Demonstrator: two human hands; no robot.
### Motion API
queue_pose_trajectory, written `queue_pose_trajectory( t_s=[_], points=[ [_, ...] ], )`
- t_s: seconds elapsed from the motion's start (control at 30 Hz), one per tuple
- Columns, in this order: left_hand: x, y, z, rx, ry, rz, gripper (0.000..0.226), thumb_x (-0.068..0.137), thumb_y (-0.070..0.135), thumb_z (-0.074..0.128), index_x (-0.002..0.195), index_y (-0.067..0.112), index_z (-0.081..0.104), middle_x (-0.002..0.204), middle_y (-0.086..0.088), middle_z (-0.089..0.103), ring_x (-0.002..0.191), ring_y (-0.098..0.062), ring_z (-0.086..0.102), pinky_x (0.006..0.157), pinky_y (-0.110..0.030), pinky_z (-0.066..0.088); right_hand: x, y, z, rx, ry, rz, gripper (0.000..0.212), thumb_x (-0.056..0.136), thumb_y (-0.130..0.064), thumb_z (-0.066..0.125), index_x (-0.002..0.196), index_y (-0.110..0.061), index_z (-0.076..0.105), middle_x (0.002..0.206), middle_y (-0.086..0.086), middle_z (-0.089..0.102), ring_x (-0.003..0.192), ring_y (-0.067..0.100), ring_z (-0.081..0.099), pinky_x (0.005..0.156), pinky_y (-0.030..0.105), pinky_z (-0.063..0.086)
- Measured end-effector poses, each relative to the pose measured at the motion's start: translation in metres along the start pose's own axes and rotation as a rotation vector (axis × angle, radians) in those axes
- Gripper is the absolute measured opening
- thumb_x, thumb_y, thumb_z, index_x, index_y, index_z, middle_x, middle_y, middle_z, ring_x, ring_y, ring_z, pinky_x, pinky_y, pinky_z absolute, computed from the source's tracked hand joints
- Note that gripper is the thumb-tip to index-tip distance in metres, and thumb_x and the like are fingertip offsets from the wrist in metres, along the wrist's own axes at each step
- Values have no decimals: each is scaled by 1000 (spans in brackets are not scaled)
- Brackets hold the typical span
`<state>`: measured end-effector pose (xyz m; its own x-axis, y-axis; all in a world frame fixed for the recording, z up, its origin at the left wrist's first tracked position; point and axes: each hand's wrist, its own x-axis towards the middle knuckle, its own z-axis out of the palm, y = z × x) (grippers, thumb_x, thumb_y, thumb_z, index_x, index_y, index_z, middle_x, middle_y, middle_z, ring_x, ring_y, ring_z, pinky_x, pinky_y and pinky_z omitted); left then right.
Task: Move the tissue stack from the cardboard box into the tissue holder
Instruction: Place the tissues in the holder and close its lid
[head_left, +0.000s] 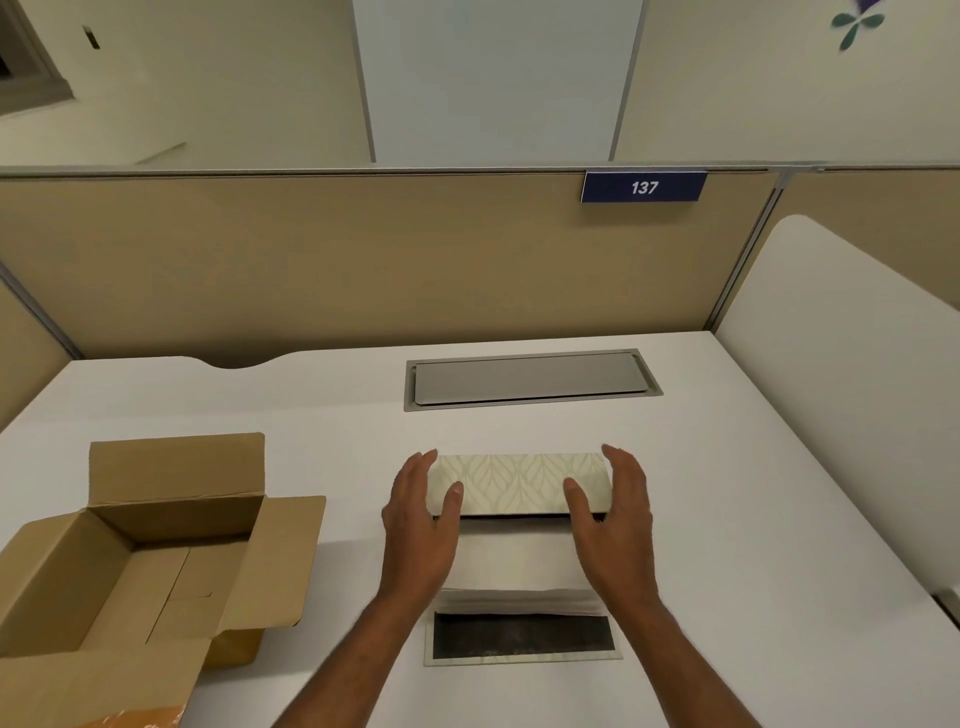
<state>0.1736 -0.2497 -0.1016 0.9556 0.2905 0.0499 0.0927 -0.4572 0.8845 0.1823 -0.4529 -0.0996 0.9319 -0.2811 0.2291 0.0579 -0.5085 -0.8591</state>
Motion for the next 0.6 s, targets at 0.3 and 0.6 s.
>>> queue_pose_trajectory(
  t_s=[0.3, 0.6],
  points=[
    [28, -1, 8, 250, -287, 22, 61, 100, 32, 49, 153, 24, 22, 167, 3, 8, 154, -16, 4, 124, -42, 9, 30, 6, 16, -299, -317, 10, 60, 98, -31, 57, 151, -20, 31, 162, 7, 25, 150, 28, 20, 120, 53, 19],
    [21, 0, -12, 240, -238, 73, 56, 87, 29, 71, 137, 25, 48, 147, 5, 48, 132, -18, 48, 110, -35, 45, 13, 0, -4, -266, -245, -19, 58, 85, -30, 76, 136, -23, 49, 145, 1, 48, 133, 21, 43, 112, 47, 34]
  ],
)
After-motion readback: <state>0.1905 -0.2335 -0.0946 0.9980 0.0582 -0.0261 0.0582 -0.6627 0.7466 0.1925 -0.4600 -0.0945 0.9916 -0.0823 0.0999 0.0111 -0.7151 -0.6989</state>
